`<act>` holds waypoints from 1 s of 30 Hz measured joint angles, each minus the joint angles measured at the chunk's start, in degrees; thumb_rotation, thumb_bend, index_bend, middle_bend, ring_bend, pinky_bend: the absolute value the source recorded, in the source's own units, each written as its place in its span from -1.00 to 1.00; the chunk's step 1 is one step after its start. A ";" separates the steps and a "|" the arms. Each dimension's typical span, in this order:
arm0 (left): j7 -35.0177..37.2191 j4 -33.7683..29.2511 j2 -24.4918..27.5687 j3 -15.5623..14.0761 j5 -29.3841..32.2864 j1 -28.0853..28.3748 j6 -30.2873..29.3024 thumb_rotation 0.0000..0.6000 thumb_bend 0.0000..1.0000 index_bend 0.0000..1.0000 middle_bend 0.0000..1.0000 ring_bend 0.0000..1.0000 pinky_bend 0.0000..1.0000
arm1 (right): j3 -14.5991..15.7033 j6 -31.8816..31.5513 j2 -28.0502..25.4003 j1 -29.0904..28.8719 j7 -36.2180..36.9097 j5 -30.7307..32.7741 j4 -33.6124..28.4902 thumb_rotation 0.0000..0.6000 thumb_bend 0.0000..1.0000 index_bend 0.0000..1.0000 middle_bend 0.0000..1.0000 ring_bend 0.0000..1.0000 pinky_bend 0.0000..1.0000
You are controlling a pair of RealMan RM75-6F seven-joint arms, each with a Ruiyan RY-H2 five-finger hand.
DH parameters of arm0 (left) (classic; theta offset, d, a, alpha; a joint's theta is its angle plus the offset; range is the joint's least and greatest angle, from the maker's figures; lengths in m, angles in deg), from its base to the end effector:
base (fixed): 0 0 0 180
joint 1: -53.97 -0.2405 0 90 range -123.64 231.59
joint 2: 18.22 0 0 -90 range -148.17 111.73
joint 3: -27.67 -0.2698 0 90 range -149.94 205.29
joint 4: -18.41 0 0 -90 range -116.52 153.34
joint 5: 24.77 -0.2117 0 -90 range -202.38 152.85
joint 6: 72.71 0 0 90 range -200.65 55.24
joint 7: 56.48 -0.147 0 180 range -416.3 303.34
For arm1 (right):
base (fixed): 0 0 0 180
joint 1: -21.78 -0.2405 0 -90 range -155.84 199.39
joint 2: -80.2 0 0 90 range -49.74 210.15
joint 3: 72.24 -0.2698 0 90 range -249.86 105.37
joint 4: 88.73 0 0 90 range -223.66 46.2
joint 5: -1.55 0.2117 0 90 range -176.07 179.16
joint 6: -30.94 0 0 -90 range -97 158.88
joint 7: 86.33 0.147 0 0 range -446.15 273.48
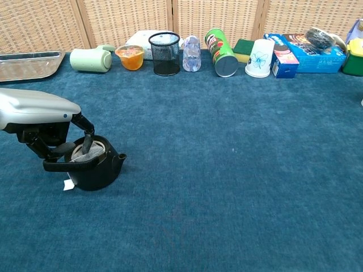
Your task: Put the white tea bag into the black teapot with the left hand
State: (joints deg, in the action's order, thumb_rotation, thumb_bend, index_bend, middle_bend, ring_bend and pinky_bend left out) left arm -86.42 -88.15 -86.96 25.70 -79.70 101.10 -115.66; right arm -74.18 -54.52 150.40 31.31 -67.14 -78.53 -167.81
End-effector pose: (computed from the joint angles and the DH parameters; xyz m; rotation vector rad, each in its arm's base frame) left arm -0.1766 0.2944 0.0224 -2.2256 -0.9608 -0.4895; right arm -0.4077 -0.0852 0.1575 1.0246 -1.2003 0.8250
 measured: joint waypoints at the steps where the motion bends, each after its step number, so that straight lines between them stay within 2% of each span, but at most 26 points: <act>1: -0.12 0.09 -0.15 -0.12 0.26 0.15 -0.03 1.00 0.29 -0.17 1.00 1.00 0.83 | -0.02 0.02 0.01 0.02 0.05 0.05 0.07 1.00 -0.56 -0.18 -0.13 -0.27 -0.37; 9: -0.25 0.38 -0.94 -0.99 1.75 1.14 -0.50 1.00 0.28 -0.17 1.00 1.00 0.83 | -0.07 0.04 0.00 0.10 0.29 0.00 0.25 1.00 -0.56 -0.18 -0.13 -0.27 -0.37; 21: 4.49 -1.27 0.65 -0.06 -4.21 0.17 -2.34 1.00 0.29 -0.17 1.00 1.00 0.83 | -0.18 -0.16 -0.21 0.21 0.03 -0.09 -0.15 1.00 -0.56 -0.18 -0.13 -0.27 -0.37; 30: 3.45 -0.55 -0.48 -0.26 -2.47 2.19 -0.30 1.00 0.29 -0.17 1.00 1.00 0.83 | -0.21 0.08 -0.11 0.37 0.32 0.23 0.18 1.00 -0.56 -0.18 -0.13 -0.27 -0.37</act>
State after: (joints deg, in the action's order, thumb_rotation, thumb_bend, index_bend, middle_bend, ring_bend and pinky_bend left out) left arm -82.98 -88.70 -87.44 25.44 -82.16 103.28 -115.96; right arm -74.39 -54.44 150.28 31.69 -66.82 -78.29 -167.63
